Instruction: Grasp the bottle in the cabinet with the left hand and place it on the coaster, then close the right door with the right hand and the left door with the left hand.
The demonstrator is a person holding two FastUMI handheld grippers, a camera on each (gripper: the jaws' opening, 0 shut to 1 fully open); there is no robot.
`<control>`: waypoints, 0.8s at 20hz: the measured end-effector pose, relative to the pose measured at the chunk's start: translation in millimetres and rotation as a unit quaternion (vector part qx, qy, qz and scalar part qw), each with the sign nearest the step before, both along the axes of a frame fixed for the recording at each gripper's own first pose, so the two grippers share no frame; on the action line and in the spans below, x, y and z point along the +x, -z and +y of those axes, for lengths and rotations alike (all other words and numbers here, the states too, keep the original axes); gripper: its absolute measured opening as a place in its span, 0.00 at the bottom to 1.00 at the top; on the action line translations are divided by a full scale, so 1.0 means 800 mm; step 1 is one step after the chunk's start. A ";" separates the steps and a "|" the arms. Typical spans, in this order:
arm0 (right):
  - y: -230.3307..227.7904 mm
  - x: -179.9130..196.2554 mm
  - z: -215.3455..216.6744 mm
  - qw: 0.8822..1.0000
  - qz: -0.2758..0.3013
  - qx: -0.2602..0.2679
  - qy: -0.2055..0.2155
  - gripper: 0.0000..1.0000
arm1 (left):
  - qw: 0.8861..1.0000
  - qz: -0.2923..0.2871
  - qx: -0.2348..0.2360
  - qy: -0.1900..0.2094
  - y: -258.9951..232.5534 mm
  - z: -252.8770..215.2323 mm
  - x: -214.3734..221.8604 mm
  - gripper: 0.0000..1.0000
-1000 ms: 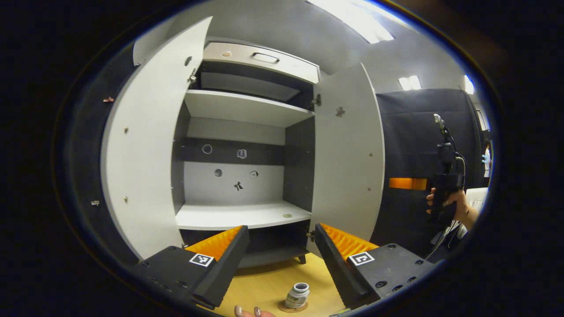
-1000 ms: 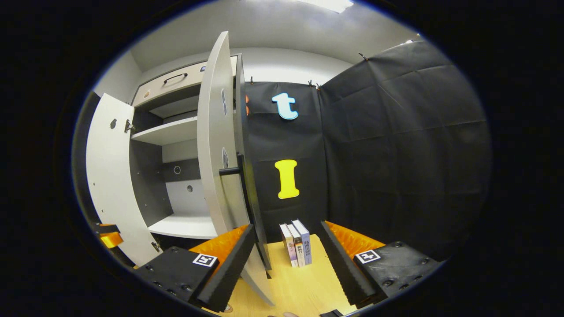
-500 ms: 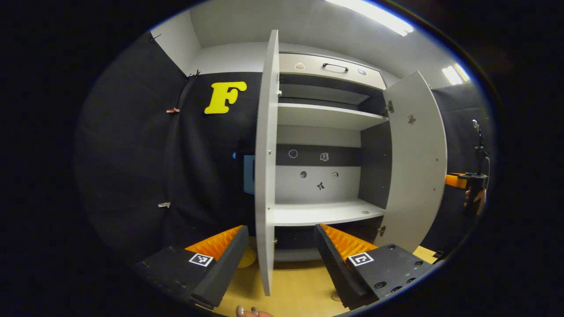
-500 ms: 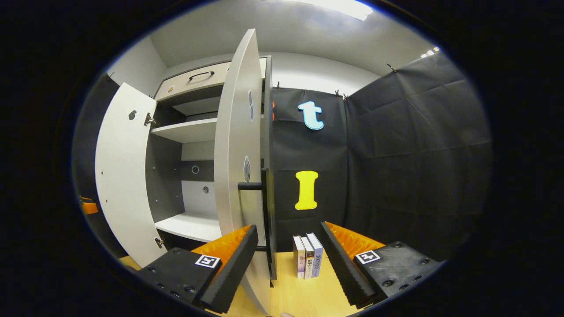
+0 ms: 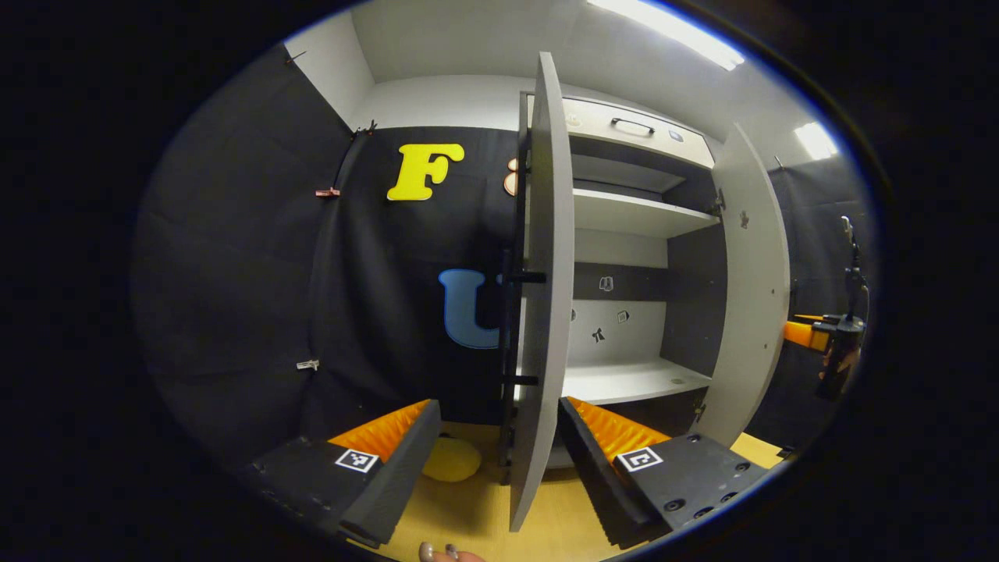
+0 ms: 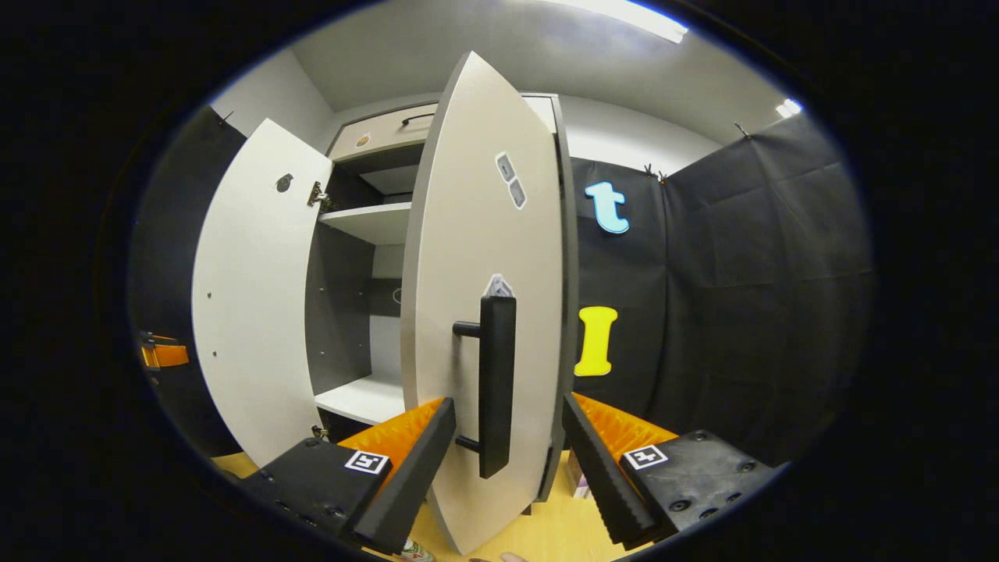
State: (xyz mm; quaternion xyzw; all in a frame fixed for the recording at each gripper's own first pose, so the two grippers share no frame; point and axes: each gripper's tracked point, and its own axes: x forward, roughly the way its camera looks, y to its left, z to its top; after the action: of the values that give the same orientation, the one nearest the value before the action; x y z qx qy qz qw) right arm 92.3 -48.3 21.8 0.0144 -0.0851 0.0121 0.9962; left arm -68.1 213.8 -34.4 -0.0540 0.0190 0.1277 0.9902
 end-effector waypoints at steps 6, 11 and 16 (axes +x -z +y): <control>0.013 0.037 0.094 0.998 0.018 -0.012 -0.054 0.98 | 1.000 -0.015 0.003 0.005 -0.006 0.027 -0.001 0.95; -0.009 0.023 0.094 0.999 -0.006 -0.005 -0.045 0.98 | 0.999 -0.018 -0.011 0.028 0.003 0.034 0.014 0.95; -0.014 0.008 0.070 1.000 -0.011 -0.001 -0.019 0.98 | 0.997 -0.010 -0.002 0.071 0.007 0.006 0.038 0.95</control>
State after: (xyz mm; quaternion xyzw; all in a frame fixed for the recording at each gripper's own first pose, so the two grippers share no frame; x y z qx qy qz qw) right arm 98.6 7.5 33.3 0.0145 -0.0961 0.0309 0.9948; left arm -37.6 218.9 -40.1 -0.0554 0.0133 0.0569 0.9968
